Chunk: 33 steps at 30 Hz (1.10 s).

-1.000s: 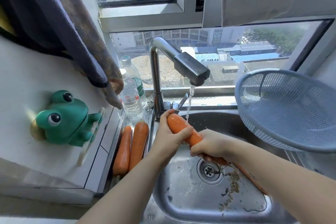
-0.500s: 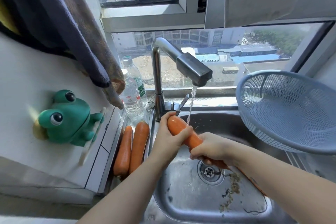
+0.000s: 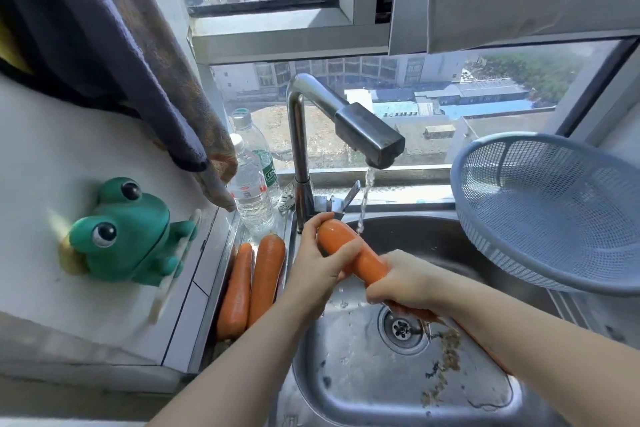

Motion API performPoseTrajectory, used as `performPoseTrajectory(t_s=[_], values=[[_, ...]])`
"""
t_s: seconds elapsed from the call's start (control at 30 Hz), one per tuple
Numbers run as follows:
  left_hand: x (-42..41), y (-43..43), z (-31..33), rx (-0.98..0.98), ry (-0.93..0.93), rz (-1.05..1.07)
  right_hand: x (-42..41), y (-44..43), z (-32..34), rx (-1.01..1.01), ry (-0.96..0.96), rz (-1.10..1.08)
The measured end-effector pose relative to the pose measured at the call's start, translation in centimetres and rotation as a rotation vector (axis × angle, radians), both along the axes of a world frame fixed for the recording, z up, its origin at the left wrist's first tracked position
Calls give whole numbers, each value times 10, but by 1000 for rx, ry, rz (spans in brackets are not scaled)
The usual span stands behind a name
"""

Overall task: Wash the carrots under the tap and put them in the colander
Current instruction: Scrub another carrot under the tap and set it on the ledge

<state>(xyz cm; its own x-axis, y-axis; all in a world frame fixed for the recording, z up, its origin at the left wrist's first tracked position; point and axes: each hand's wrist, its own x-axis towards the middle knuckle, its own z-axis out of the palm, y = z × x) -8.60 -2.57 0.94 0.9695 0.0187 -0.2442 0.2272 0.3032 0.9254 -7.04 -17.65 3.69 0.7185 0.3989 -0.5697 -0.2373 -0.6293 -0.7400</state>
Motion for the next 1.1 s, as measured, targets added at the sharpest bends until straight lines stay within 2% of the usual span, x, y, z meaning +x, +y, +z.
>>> performPoseTrajectory(t_s=[0.13,0.23,0.33,0.43,0.6,0.67,0.73,0.8,0.83,0.93,1.03,1.1], values=[[7,-18,-7,58,58,256,-9,10,-2,-328,-439,91],[14,-22,-3,-117,259,432,-14,10,2,-549,-732,201],[18,-16,4,-315,485,451,-17,3,-3,-612,-899,291],[18,-18,6,-371,419,391,-10,-3,-10,-495,-770,224],[18,-24,7,-430,295,322,8,-7,-3,104,-39,127],[19,-24,13,-457,302,285,8,-7,2,236,164,64],[18,-22,20,-514,300,253,8,-5,1,339,273,14],[16,-20,24,-550,264,218,7,-2,-2,373,289,-33],[15,-17,23,-503,231,198,6,-1,-2,356,267,-50],[7,-9,14,-192,132,57,2,-1,-1,250,137,-82],[-4,4,7,120,66,-145,0,-5,-5,99,-72,-75],[-8,11,7,305,17,-266,0,-8,-12,45,-111,-77]])
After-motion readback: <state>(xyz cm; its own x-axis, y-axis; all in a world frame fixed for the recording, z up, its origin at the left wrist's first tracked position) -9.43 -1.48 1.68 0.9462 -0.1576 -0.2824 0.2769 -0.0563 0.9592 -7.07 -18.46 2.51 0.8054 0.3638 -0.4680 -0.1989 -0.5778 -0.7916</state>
